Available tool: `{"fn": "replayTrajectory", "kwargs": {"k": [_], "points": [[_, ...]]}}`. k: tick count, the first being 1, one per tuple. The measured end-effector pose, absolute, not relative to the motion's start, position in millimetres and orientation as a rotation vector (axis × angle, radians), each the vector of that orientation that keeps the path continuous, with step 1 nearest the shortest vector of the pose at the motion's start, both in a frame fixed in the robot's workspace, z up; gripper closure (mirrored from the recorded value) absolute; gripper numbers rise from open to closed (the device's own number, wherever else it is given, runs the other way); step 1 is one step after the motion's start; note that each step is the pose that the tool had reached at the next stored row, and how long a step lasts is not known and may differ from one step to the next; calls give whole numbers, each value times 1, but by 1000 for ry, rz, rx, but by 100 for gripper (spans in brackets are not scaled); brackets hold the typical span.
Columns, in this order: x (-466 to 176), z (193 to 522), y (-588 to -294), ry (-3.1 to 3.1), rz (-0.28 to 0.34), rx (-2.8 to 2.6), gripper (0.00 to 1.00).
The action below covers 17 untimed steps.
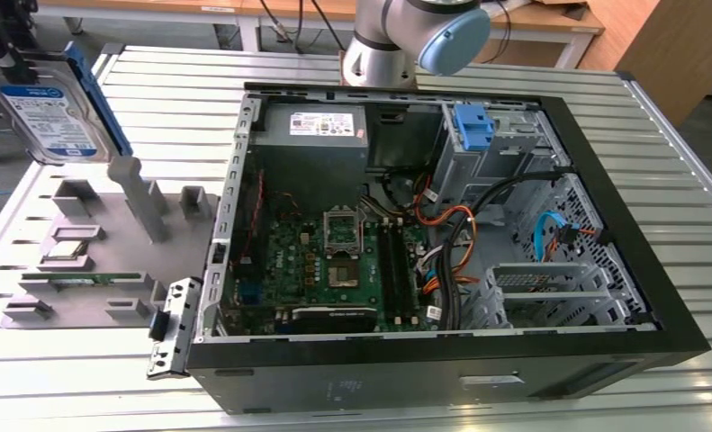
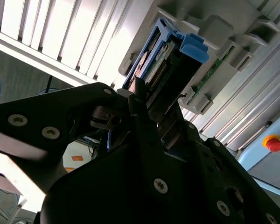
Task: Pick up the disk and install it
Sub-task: 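Pick up the disk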
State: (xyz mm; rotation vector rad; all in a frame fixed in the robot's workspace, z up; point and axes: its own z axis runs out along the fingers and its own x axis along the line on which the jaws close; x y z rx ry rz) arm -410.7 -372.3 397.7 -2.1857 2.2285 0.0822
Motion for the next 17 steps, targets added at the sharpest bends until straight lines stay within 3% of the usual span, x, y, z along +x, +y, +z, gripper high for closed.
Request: {"fn": "replayTrajectory", "kwargs": {"k": [17], "points": [[-411, 414, -372, 2228, 82, -2185, 65]]}}
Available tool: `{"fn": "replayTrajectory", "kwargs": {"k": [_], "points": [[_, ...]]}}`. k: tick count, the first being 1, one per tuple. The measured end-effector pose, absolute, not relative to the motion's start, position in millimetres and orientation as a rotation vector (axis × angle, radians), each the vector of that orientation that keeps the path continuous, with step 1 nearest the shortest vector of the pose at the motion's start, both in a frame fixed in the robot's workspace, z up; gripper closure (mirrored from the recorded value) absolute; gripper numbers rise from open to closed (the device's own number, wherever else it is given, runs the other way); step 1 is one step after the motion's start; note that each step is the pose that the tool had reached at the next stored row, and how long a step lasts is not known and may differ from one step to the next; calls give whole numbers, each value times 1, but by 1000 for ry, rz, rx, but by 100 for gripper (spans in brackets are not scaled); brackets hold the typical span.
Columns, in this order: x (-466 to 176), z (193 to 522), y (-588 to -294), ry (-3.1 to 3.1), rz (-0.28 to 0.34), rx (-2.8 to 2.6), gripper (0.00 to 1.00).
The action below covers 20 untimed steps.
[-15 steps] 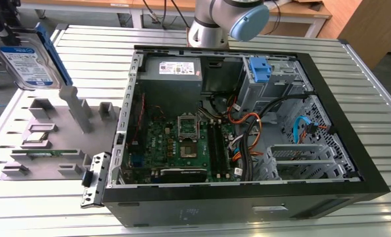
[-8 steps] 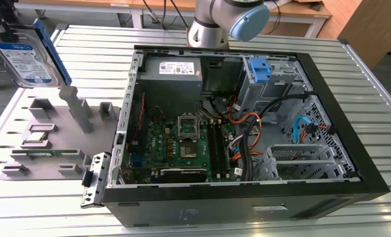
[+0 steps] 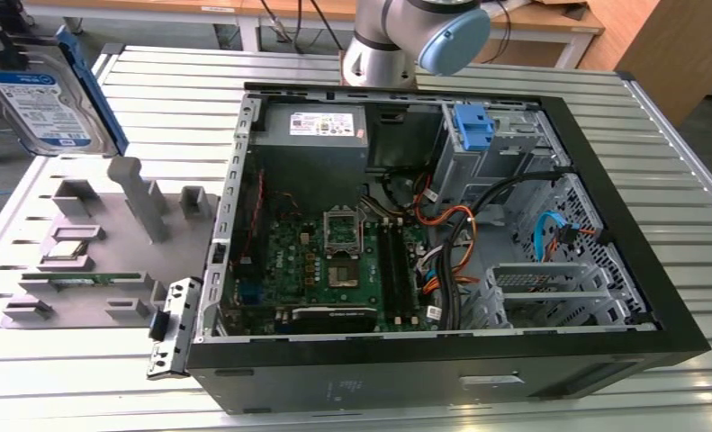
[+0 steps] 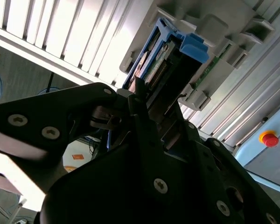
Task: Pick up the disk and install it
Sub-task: 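Pick up the disk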
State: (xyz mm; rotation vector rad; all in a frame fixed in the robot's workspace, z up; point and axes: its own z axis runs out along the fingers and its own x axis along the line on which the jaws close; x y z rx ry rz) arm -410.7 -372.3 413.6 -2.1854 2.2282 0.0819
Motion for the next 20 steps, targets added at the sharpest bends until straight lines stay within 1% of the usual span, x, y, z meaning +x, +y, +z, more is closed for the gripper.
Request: {"fn": "replayTrajectory", "kwargs": {"k": [8, 20], "points": [[-411, 415, -372, 2228, 82, -2186, 65], [-411, 426, -372, 2228, 82, -2185, 65]]}}
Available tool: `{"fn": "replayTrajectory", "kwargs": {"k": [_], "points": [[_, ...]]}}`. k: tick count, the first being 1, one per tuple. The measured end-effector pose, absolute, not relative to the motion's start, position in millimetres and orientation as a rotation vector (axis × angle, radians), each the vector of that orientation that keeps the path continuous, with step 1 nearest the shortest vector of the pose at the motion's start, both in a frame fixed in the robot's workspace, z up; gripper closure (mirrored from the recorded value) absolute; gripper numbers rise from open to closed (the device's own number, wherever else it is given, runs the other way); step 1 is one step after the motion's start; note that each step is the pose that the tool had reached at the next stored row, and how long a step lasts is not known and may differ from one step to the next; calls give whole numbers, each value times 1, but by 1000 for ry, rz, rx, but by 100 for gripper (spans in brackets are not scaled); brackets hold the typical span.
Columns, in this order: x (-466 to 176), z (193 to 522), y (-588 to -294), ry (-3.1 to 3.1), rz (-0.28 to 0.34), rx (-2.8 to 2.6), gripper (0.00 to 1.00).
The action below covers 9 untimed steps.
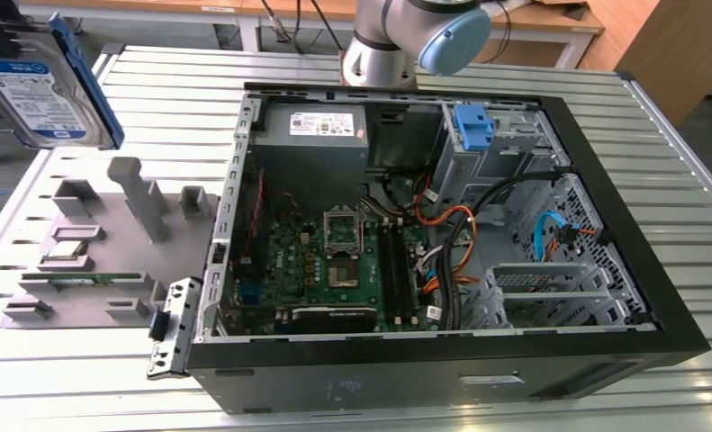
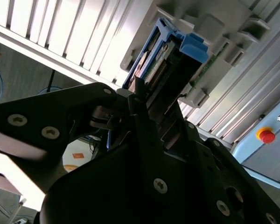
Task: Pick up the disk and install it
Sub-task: 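Pick up the disk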
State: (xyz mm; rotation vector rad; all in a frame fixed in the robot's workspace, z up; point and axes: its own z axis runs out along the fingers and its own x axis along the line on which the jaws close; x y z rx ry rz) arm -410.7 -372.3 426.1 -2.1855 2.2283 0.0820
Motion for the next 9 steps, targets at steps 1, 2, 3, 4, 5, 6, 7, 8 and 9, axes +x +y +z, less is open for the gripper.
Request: {"fn": "replayTrajectory", "kwargs": {"k": [1, 2, 3, 4, 5, 6, 7, 8, 9], "points": [[-411, 427, -372, 2228, 82, -2185, 65], [-411, 429, -372, 2228, 82, -2185, 65], [-411, 430, -372, 2228, 82, -2186, 65], [-411, 431, -372, 2228, 82, -2185, 65], [-411, 432, -372, 2228, 82, -2186, 65], [-411, 434, -372, 2228, 82, -2185, 65], [-411, 435, -372, 2228, 82, -2185, 65], [-411, 436, -372, 2228, 82, -2185, 65], [-411, 437, -372, 2228, 82, -2186, 65]]}}
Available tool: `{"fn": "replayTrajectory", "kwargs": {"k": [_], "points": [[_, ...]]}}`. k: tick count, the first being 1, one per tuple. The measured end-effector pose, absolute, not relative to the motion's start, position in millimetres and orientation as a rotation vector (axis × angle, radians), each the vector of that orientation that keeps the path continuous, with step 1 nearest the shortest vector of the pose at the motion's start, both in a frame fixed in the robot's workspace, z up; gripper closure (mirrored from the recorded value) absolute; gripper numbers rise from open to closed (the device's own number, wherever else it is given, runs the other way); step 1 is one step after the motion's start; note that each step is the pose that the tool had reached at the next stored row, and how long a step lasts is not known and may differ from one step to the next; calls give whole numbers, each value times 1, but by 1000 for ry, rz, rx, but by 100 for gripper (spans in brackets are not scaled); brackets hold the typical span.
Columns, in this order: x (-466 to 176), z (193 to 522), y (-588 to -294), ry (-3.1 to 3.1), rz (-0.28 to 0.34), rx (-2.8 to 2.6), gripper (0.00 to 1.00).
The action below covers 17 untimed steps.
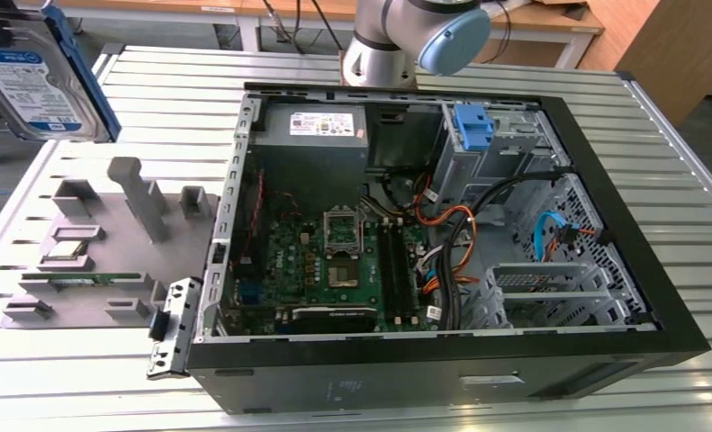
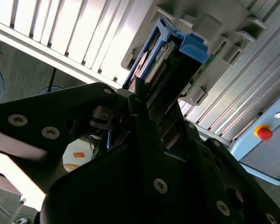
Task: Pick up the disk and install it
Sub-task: 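Pick up the disk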
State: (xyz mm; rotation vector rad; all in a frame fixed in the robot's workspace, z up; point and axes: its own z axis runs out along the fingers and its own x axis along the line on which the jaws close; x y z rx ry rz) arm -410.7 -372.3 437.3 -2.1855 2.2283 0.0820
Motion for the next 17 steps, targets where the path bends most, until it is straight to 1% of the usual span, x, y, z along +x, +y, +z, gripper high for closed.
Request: {"fn": "replayTrajectory", "kwargs": {"k": [17], "points": [[-411, 456, -372, 2228, 82, -2186, 65]]}}
